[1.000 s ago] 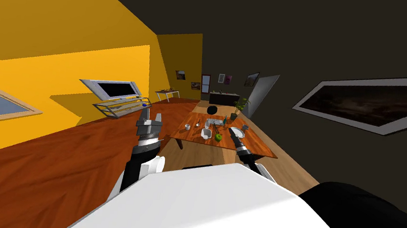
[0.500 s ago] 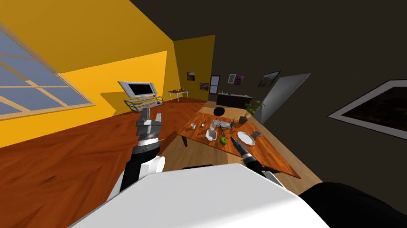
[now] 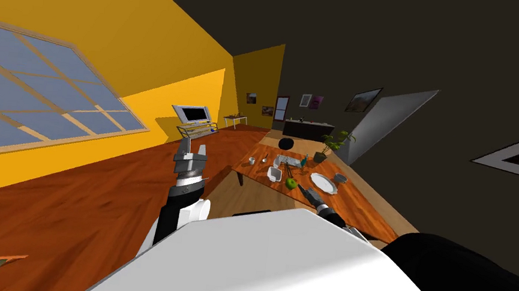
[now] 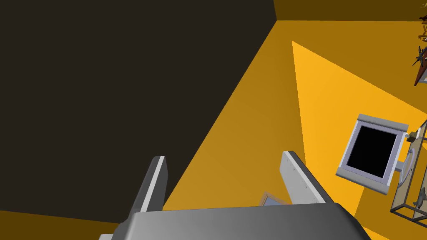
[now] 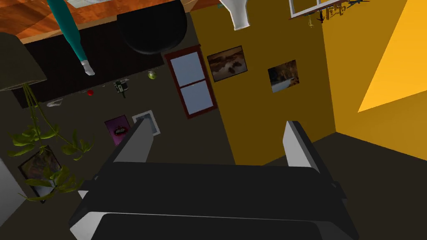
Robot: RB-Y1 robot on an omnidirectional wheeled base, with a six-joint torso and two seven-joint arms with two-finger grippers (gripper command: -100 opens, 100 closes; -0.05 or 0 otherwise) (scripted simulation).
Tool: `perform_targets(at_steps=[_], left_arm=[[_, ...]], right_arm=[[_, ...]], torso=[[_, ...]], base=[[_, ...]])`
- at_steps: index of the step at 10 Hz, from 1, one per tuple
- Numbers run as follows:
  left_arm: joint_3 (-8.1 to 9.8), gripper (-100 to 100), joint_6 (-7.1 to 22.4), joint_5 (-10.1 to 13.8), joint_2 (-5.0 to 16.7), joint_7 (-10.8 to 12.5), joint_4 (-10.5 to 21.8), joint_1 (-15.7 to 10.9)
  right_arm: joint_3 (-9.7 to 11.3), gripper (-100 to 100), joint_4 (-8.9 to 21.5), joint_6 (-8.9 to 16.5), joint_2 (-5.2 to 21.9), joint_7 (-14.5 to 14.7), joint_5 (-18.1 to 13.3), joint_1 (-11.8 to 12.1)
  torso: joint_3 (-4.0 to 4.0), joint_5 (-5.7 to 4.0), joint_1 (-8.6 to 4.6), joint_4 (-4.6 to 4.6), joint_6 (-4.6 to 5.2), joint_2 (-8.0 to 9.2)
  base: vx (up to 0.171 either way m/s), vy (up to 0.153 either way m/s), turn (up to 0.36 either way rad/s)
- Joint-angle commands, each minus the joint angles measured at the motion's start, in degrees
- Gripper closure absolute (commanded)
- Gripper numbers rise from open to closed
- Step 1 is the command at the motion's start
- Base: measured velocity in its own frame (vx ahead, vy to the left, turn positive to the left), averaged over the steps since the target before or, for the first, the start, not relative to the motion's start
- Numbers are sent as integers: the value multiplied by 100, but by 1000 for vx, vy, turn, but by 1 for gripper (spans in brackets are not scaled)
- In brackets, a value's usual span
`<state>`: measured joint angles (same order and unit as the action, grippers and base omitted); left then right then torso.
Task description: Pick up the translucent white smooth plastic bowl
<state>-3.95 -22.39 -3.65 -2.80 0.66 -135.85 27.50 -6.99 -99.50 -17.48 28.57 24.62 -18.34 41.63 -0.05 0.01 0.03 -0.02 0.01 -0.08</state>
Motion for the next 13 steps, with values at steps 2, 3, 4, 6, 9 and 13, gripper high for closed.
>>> perform_targets(at_steps=[2,3,4,6,9,13], left_arm=[[0,0,0,0,0,0,0,0],[0,0,0,0,0,0,0,0],[1,0,0,0,0,0,0,1],[1,0,0,0,0,0,0,1],[1,0,0,0,0,0,0,1],[0,0,0,0,0,0,0,1]], right_arm=[[5,-100,459,223,344,446,-237,163],[5,-100,502,223,344,496,-237,163],[5,-100,660,276,462,684,-325,224],[5,-100,728,276,462,684,-325,224],[20,-100,1166,370,656,1049,-495,324],[54,-100,1629,448,791,1396,-653,396]], torso=[[-3,1,6,0,-3,-5],[-6,3,12,-2,-1,-11],[-5,2,10,-2,4,-9],[-2,2,9,-1,4,-3],[-2,2,8,0,4,-3],[-9,5,25,-3,0,-16]], base=[[35,41,411],[33,31,94],[23,36,240],[13,18,60],[28,39,200],[58,63,239]])
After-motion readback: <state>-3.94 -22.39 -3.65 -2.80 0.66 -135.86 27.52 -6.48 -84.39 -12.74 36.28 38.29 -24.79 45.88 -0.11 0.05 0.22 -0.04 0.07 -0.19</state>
